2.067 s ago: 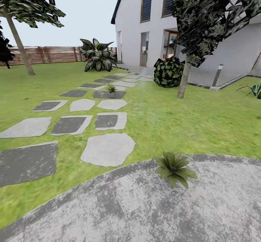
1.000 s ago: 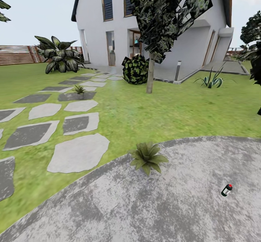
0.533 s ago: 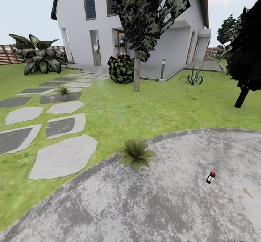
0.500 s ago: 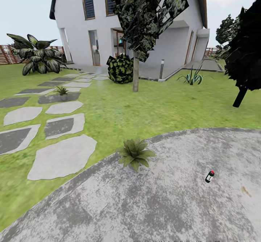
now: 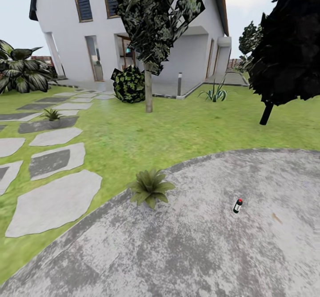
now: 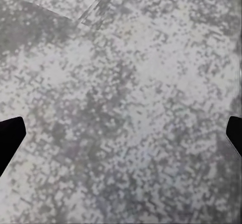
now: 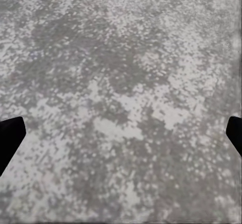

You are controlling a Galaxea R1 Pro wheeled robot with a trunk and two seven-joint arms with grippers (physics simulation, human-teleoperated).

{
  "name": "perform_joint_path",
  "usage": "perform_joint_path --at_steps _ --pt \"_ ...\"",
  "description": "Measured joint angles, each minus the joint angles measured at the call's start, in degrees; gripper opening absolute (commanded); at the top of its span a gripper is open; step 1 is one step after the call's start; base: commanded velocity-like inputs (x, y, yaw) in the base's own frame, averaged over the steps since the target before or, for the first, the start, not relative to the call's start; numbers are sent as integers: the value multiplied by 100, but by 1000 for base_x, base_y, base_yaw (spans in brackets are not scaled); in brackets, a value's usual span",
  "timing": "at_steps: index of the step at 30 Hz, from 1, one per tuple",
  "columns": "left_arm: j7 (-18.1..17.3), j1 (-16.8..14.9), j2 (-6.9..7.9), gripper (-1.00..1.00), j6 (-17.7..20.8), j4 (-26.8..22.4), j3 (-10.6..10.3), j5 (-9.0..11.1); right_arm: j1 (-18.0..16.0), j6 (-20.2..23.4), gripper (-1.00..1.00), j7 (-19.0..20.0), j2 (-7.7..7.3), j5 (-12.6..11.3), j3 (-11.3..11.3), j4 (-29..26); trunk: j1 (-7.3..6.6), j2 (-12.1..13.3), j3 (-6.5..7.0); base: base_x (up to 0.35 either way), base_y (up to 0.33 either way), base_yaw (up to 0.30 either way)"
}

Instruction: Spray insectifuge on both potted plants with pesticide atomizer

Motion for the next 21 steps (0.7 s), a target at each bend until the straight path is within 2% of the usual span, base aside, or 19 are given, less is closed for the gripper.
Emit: perform_joint_path --at_steps 21 --pt "3 0 -4 100 -4 0 -3 -2 0 0 100 0 -1 0 1 0 0 0 0 0 0 -263"
